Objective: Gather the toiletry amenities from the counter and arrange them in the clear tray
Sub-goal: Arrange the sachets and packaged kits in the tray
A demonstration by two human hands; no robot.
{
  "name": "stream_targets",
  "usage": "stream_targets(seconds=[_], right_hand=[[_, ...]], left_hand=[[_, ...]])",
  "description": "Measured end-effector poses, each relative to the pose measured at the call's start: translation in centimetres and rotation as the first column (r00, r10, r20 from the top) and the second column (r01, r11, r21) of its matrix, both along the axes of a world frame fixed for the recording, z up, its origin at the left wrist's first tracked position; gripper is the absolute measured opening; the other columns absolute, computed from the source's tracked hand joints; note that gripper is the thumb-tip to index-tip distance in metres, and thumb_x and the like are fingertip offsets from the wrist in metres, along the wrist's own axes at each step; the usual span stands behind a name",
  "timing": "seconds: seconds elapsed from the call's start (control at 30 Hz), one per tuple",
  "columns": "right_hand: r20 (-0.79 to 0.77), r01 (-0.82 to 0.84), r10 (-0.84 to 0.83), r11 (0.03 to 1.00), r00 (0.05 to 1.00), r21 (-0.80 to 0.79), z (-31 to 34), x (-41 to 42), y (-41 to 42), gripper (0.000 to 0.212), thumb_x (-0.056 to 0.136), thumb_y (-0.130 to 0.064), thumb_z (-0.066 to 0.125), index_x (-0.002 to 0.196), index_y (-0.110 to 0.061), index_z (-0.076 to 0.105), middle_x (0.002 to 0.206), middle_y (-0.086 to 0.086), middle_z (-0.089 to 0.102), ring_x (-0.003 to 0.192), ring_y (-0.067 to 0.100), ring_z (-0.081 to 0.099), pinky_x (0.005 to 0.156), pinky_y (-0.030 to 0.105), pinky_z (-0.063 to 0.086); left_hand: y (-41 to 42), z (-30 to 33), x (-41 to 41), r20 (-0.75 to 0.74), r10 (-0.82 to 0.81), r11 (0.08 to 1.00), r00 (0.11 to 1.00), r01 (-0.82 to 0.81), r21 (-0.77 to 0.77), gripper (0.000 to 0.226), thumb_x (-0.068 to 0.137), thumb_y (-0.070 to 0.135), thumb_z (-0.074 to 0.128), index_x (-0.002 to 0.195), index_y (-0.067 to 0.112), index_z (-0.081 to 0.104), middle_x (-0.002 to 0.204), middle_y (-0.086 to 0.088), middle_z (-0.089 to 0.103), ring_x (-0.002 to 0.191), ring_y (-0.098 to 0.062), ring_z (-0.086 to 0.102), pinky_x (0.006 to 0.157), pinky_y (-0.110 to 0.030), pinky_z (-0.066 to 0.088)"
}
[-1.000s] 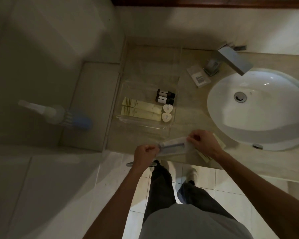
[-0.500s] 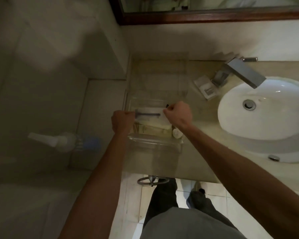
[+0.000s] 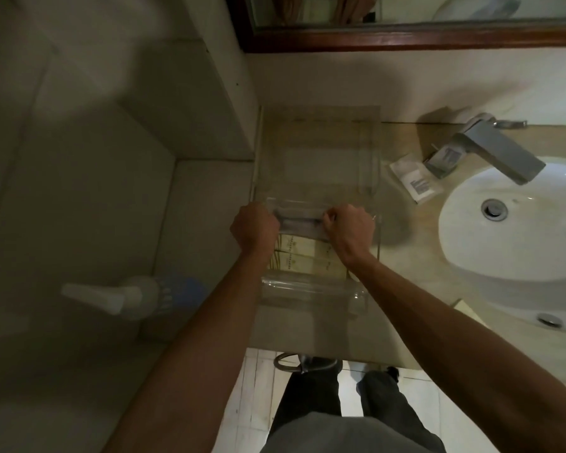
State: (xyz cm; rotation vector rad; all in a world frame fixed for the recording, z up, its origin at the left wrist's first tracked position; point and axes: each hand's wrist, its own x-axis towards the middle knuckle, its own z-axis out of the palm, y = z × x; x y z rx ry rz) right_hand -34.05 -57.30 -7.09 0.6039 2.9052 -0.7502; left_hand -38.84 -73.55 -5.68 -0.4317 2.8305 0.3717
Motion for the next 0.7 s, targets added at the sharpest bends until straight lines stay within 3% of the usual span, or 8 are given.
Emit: stream_targets(seconds=[0.17,0.37,0.47,0.57,0.63,0.7], right_hand=[[0.071,-0.015,0.011,0.998,0.997,0.057,-0.1,-0.1,-0.1,0.025,0.083,-0.031,0.061,0.072,-0.015,0.077,0.058,0.002,0.067,0.051,0.019,0.063,0.055,0.033,0.056],[0.11,-0.055,0.049,0.997,0.993,0.048,0.4,-0.3,-0.2,0.022,0.079,-0.026,0.062,0.069,-0.009,0.072,0.058,0.004,0.062,0.052,0.024,0.059,0.051,0.028,0.044],[0.063,-0.05,0.047,0.998,0.997,0.048,0.4,0.1,0.0,0.023,0.082,-0.025,0.06,0.071,-0.01,0.073,0.057,0.002,0.057,0.051,0.02,0.052,0.053,0.027,0.037],[0.021,-0.067,0.065,0.995,0.998,0.069,0.3,0.7,0.3,0.021,0.089,-0.025,0.06,0.078,-0.016,0.075,0.066,0.002,0.067,0.058,0.018,0.057,0.057,0.024,0.03],[-0.027,-0.059,0.06,0.997,0.998,0.055,0.0,0.8,0.6,0.017,0.091,-0.027,0.061,0.086,-0.02,0.076,0.074,0.001,0.072,0.065,0.017,0.065,0.058,0.023,0.034],[-0.075,-0.054,0.056,0.998,0.996,0.026,-0.3,0.7,0.9,0.017,0.091,-0.032,0.063,0.093,-0.021,0.075,0.078,-0.002,0.074,0.069,0.015,0.069,0.059,0.025,0.047]], left_hand=[[-0.3,-0.6,0.0,-0.01,-0.097,0.992,0.995,0.096,-0.08,0.028,0.09,0.026,0.054,0.103,0.007,0.07,0.103,-0.016,0.07,0.094,-0.035,0.068,0.077,-0.038,0.054],[0.0,-0.3,-1.0,0.069,-0.122,0.982,0.99,0.13,-0.138,0.03,0.085,0.03,0.064,0.107,0.011,0.07,0.111,-0.012,0.069,0.101,-0.031,0.067,0.078,-0.035,0.053],[-0.2,-0.5,-0.5,-0.002,-0.134,0.985,0.991,0.132,-0.112,0.026,0.086,0.028,0.062,0.106,0.013,0.069,0.106,-0.014,0.07,0.097,-0.033,0.068,0.076,-0.036,0.053],[-0.3,-0.8,0.5,-0.133,-0.176,0.984,0.975,0.172,-0.044,0.023,0.09,0.027,0.057,0.11,0.019,0.065,0.101,-0.011,0.07,0.092,-0.032,0.067,0.074,-0.037,0.052],[0.0,-0.7,1.2,-0.185,-0.212,0.976,0.96,0.218,0.013,0.023,0.09,0.029,0.056,0.111,0.023,0.065,0.1,-0.008,0.071,0.091,-0.03,0.067,0.071,-0.034,0.049],[0.2,-0.6,1.8,-0.204,-0.228,0.965,0.952,0.249,0.084,0.023,0.089,0.03,0.057,0.109,0.025,0.066,0.098,-0.006,0.072,0.09,-0.029,0.067,0.067,-0.03,0.045]])
